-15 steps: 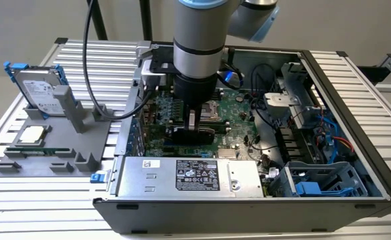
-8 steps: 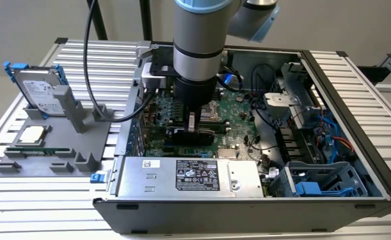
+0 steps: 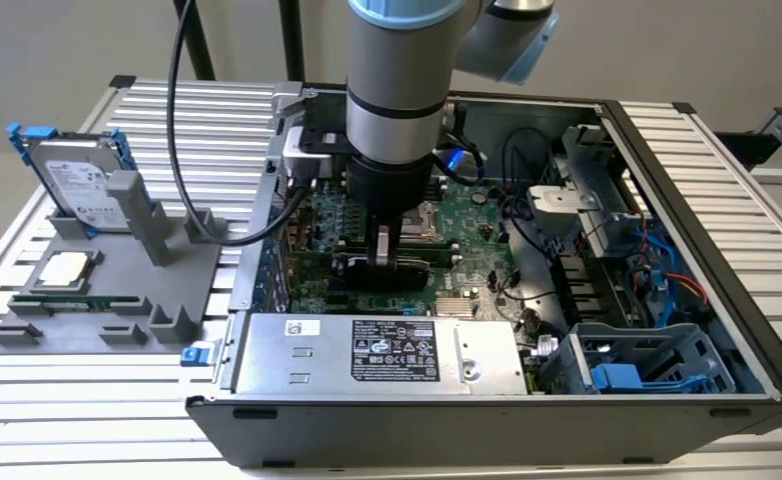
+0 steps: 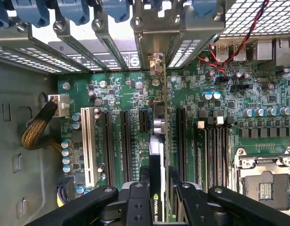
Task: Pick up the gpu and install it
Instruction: 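Insert the gpu into the slot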
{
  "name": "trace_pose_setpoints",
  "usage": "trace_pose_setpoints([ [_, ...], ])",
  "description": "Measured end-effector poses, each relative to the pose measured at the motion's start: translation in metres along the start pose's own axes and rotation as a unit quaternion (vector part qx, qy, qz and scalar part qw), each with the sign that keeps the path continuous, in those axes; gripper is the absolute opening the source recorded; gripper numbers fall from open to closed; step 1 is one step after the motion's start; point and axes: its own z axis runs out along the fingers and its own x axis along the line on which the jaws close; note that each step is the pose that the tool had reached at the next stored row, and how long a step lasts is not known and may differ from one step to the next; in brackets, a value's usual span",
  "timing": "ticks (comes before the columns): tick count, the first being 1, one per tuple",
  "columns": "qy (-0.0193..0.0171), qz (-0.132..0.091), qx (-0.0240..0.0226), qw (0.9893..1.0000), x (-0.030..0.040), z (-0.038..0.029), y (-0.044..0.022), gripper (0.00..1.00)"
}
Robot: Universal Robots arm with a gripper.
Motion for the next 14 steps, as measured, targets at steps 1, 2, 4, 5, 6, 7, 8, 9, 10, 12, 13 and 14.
trace_pose_setpoints([
  [1,-0.0001,0.000,0.0000,1.0000,0.0000,0.0001,0.0000,0.00],
  [2,-0.0005,0.000,0.0002,1.0000,-0.0001,0.0005,0.0000,0.00],
  [4,-0.0004,0.000,0.0002,1.0000,-0.0001,0.0004,-0.0001,1.00],
  [5,-0.0001,0.000,0.0000,1.0000,-0.0001,0.0001,0.0000,1.00],
  [6,-0.0001,0.000,0.0000,1.0000,0.0000,0.0001,0.0000,1.00],
  [7,0.0000,0.000,0.0000,1.0000,0.0000,0.0001,0.0000,1.00],
  [8,0.0000,0.000,0.0000,1.0000,0.0000,0.0001,0.0000,1.00],
  [9,0.0000,0.000,0.0000,1.0000,0.0000,0.0001,0.0000,1.00],
  [10,0.0000,0.000,0.0000,1.0000,0.0000,0.0000,0.0000,1.00],
  [12,0.0000,0.000,0.0000,1.0000,0.0000,-0.0082,0.0000,1.00],
  [13,0.0000,0.000,0.0000,1.0000,0.0001,-0.0127,0.0000,1.00],
  [14,-0.0001,0.000,0.0000,1.0000,0.0001,-0.0169,0.0000,1.00],
])
